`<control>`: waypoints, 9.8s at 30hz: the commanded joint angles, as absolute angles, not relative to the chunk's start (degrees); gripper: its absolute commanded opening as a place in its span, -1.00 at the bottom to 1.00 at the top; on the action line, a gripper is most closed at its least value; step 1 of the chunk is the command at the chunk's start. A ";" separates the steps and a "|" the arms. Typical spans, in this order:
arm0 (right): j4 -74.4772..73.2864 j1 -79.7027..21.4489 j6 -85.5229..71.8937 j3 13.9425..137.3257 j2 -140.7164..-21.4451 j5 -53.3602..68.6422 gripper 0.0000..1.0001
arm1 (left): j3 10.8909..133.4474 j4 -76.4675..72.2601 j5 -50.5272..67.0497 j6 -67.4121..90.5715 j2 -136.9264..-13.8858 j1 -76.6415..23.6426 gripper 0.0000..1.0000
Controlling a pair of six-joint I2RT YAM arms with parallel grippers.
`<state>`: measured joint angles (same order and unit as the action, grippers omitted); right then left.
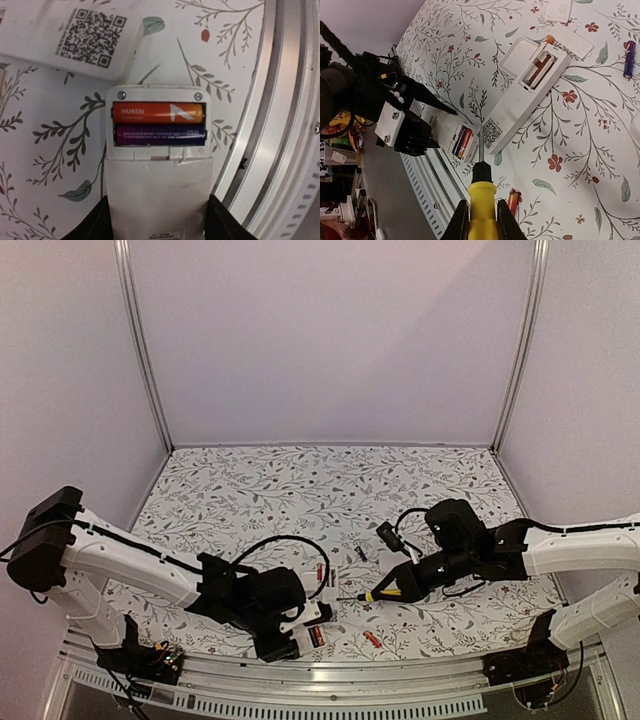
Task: Unload the batteries from the remote control
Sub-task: Pick up the remote control without the battery cover from the center of the board, then remove the battery from the remote control without the battery cover.
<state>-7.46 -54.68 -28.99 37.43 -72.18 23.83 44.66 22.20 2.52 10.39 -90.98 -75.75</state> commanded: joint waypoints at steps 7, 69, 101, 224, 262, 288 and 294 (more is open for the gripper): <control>-6.69 -53.99 -18.98 36.94 -77.99 35.40 -1.00 | 46.54 16.55 17.22 -8.68 -94.39 -74.67 -0.22; 2.39 -54.06 -22.23 29.26 -78.99 41.36 -1.00 | 48.29 16.68 12.73 -12.11 -98.26 -73.76 -0.37; 0.91 -54.06 -21.93 27.16 -77.97 37.58 -1.00 | 48.43 16.70 12.66 -12.15 -98.66 -73.74 -0.40; -10.17 -55.47 -33.03 31.48 -70.58 34.35 -1.00 | 50.68 17.59 4.31 -9.44 -101.51 -70.73 -0.49; 17.62 -57.76 -47.72 24.70 -78.14 49.76 -1.00 | 50.99 17.84 2.92 -9.21 -102.31 -71.02 -0.51; -1.30 -55.81 -46.36 25.07 -60.74 20.04 -1.00 | 49.18 17.10 9.37 -5.47 -89.37 -70.40 0.72; -4.18 -55.81 -46.05 25.98 -59.31 11.22 -1.00 | 48.16 17.93 10.19 0.45 -82.31 -70.03 0.75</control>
